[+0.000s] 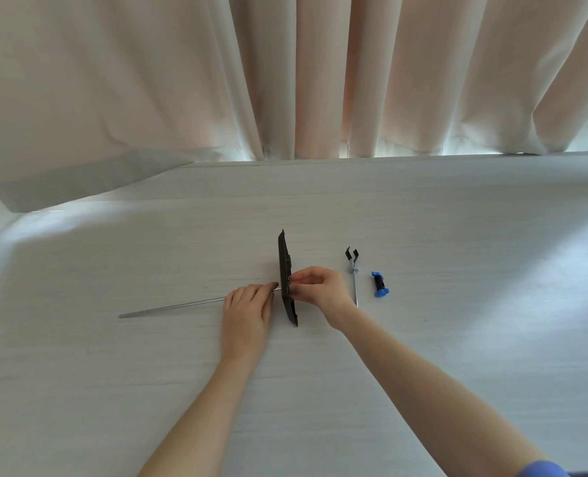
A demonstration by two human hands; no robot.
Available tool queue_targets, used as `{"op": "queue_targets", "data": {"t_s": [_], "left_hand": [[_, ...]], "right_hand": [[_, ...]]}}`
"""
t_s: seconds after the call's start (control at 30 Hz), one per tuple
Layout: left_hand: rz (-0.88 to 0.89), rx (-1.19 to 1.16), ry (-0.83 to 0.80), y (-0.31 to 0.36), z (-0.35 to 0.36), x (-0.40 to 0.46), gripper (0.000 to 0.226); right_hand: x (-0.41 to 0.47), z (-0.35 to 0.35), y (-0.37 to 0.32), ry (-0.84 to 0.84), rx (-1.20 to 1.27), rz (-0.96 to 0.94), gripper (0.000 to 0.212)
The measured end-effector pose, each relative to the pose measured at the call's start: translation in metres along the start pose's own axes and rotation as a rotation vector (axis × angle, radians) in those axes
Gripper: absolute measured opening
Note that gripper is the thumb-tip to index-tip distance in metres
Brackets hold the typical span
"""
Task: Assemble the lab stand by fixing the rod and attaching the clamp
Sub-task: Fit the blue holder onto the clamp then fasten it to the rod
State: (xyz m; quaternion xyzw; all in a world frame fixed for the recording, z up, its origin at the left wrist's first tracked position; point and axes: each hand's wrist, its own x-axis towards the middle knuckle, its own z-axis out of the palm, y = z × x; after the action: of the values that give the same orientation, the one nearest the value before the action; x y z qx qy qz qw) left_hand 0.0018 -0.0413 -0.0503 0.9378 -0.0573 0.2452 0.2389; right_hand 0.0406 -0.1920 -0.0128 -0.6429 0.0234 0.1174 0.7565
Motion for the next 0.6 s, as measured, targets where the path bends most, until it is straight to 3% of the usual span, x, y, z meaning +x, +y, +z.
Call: {"op": "queue_targets", "data": {"t_s": [0.6], "left_hand": [[-0.026, -0.038, -0.029, 0.000, -0.002, 0.001, 0.020]], "right_hand": [[0.005, 0.000, 0.013, 0.024, 0.023, 0.010, 0.020]]}}
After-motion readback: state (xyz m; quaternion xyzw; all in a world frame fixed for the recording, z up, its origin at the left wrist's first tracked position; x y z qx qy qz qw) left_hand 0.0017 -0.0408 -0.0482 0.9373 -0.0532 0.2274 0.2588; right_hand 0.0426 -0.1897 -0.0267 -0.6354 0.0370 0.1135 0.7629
